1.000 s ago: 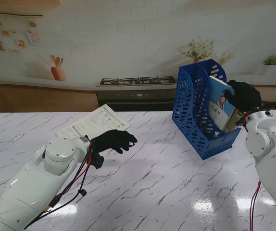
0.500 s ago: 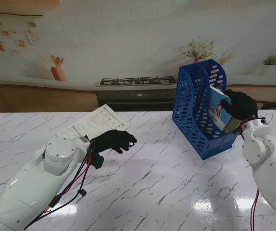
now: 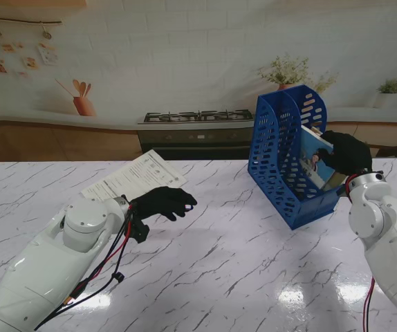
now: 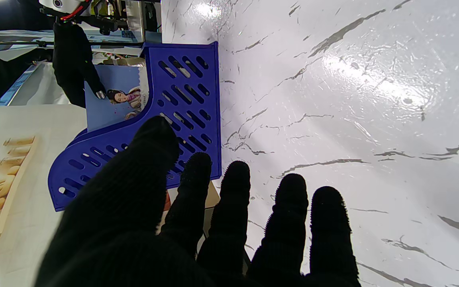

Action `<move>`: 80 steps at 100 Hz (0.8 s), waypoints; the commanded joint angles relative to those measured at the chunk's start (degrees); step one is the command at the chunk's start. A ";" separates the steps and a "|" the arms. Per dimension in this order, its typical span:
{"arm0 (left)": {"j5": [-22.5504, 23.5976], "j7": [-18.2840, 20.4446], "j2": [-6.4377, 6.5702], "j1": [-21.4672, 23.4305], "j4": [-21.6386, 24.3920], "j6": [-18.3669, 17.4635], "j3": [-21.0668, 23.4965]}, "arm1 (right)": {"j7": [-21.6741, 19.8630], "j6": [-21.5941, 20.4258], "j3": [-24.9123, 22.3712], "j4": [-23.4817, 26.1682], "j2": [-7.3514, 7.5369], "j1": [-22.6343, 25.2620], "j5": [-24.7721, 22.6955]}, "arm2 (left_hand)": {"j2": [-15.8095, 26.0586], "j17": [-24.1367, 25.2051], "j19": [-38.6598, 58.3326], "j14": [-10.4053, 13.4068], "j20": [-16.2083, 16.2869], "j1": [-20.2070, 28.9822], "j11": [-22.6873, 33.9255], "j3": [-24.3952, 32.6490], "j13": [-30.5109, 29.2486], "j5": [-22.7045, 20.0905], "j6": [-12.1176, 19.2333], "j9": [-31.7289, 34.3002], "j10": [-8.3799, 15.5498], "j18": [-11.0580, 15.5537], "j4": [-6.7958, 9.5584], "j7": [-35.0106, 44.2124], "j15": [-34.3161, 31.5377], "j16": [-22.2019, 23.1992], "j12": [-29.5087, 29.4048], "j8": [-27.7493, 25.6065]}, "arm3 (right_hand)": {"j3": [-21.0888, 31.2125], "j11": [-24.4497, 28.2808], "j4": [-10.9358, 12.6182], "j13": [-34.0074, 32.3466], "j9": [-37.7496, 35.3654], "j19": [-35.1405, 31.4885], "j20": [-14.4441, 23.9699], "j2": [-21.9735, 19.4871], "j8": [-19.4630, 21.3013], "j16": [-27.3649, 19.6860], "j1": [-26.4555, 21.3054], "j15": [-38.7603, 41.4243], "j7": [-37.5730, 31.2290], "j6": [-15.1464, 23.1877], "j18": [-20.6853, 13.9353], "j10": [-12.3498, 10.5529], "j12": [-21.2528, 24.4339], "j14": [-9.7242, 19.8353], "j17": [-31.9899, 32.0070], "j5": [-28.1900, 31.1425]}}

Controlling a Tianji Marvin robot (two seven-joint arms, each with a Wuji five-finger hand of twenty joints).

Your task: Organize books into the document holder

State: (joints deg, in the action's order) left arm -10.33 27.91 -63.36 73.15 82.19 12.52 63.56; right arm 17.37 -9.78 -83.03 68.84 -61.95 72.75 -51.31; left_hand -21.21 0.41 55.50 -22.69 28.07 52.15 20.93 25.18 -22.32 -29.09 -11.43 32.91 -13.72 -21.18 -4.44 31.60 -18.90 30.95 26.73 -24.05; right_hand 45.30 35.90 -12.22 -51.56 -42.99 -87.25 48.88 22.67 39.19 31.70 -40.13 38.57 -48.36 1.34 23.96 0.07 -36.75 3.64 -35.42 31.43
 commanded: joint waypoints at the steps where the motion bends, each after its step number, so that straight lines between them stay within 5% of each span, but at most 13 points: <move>1: -0.20 0.74 -0.10 0.13 0.12 -1.26 -0.05 | -0.50 0.71 0.06 1.08 -0.38 0.90 0.03 | 0.28 0.82 -1.35 1.23 -0.56 0.15 0.32 0.59 -0.87 -0.69 1.99 0.52 2.07 1.32 1.73 0.01 -0.84 0.61 0.11 -0.47 | -1.50 -0.58 0.50 2.48 2.72 5.32 -1.93 0.62 -2.54 -1.68 0.62 -3.65 0.64 7.22 -2.70 -1.13 4.14 -1.38 2.55 -2.61; 30: 0.14 0.68 -0.05 0.12 0.18 -1.37 0.00 | -1.84 2.66 -1.20 4.36 -0.48 2.51 0.05 | 0.30 0.99 -1.65 1.27 -0.67 0.15 -0.22 0.57 -0.74 -0.81 2.13 0.43 1.91 1.39 1.73 -0.34 -0.54 0.51 -0.42 -0.20 | -7.75 -7.69 6.91 8.13 6.24 14.79 -5.55 -4.48 1.85 -6.23 8.52 -15.93 20.75 2.16 -0.50 -0.49 10.26 -2.94 11.08 0.50; 80: 0.62 0.19 -0.04 0.55 0.51 -1.13 0.47 | -4.82 5.47 -4.71 15.18 -1.16 6.97 2.26 | 0.27 1.24 -1.86 1.60 -0.62 -0.02 -0.39 0.40 -0.55 -0.64 2.44 0.20 1.81 1.65 1.72 -0.45 -0.27 0.44 -0.60 -0.14 | -14.99 -16.28 6.79 15.19 7.71 29.51 -13.10 -4.43 -1.52 -12.98 11.94 -26.94 27.96 2.01 0.63 -0.65 16.96 -4.09 25.14 -1.00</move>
State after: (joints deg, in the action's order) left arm -9.67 27.79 -63.30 73.32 82.36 12.55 63.88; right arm 13.00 -5.22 -87.71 81.10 -62.43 78.55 -50.05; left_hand -21.21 0.97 55.49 -22.67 28.06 52.15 20.93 25.18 -22.32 -29.09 -11.37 32.91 -13.60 -20.70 -4.44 31.37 -18.90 30.95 26.57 -24.05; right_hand 31.45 20.32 -8.90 -37.95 -35.45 -58.61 36.44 19.03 38.55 19.62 -29.49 12.98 -21.66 2.87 23.10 -0.02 -20.31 -0.38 -11.60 31.17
